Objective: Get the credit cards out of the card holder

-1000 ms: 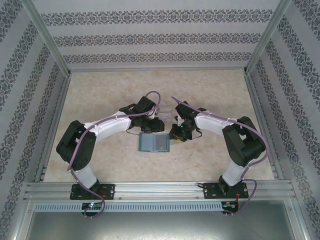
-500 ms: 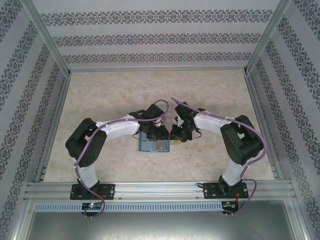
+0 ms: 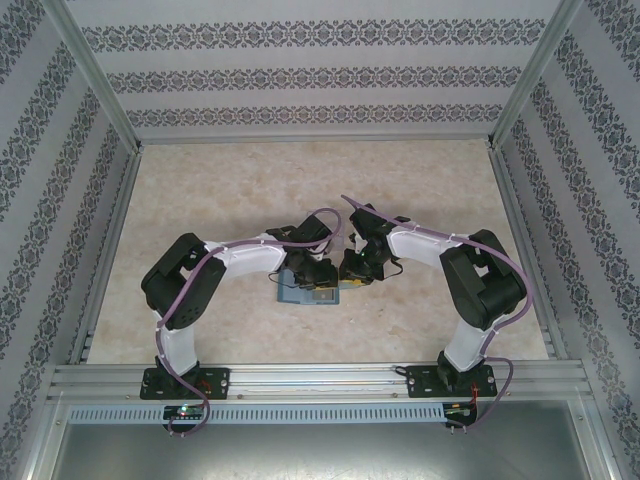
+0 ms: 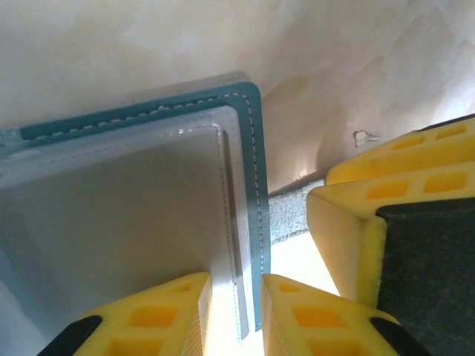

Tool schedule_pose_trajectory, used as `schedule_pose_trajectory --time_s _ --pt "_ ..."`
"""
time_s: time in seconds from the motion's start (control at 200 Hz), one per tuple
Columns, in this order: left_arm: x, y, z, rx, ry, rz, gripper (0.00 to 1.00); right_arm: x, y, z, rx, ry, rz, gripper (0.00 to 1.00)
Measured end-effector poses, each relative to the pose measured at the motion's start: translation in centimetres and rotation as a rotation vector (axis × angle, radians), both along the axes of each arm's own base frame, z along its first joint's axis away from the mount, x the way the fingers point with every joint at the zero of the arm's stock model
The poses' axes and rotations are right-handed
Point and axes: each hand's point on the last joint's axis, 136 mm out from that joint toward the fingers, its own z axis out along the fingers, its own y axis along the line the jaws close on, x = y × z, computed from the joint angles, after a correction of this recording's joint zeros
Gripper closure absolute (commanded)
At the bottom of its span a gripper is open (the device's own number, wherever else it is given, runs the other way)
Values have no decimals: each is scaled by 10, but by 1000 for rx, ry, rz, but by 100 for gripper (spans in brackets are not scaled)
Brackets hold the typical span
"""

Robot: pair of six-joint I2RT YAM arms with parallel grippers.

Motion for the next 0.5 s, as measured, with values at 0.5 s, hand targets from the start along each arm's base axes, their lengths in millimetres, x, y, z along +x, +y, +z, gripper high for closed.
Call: schedule_pose_trajectory --time_s 0.5 --pt "-3 19 0 204 -48 -21 64 0 0 0 -3 -1 -1 75"
